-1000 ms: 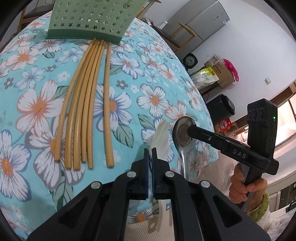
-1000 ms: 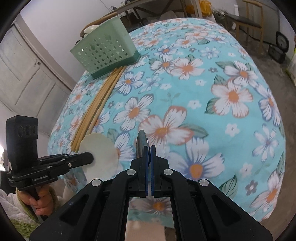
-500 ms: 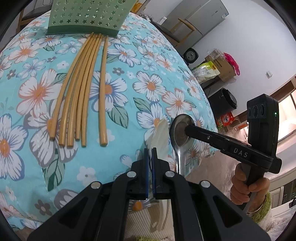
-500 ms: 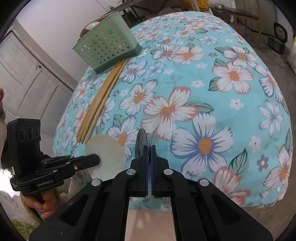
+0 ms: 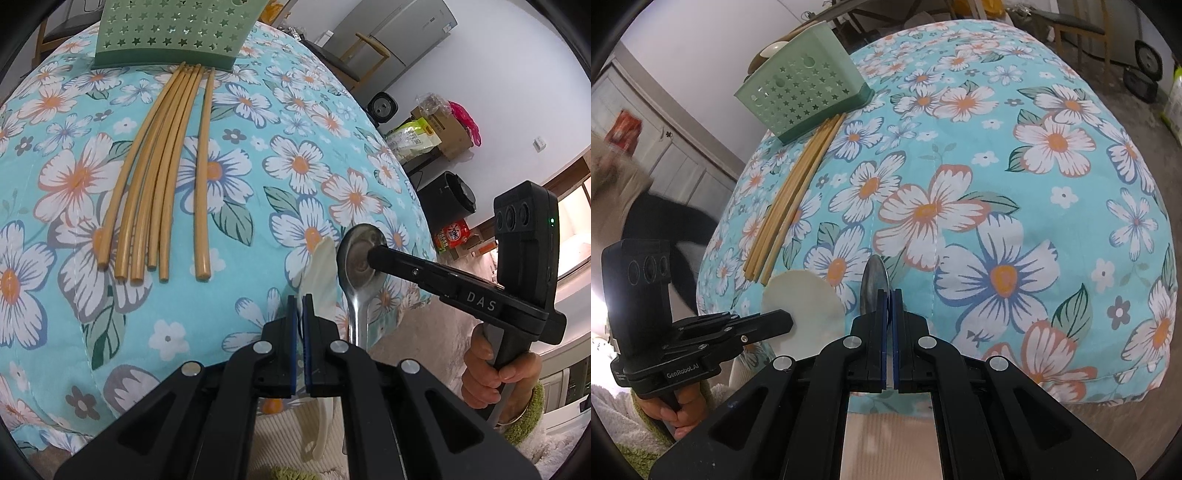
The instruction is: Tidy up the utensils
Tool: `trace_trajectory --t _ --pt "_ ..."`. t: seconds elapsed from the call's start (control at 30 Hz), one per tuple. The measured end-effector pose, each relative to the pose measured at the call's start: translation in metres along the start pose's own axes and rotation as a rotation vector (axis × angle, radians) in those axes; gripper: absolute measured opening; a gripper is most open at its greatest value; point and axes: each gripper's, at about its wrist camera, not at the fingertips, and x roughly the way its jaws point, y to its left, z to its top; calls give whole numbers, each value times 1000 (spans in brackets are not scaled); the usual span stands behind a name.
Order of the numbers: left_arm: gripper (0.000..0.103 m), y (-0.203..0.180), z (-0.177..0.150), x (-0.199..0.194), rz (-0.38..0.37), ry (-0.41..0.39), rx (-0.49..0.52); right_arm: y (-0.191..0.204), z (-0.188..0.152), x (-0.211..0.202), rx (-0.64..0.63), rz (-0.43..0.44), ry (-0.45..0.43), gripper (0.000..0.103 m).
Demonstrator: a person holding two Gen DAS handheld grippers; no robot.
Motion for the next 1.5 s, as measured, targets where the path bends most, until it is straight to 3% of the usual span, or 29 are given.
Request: trace_trajectory --t 1.5 --pt "2 1 -1 0 1 1 -3 -2 0 0 12 6 7 1"
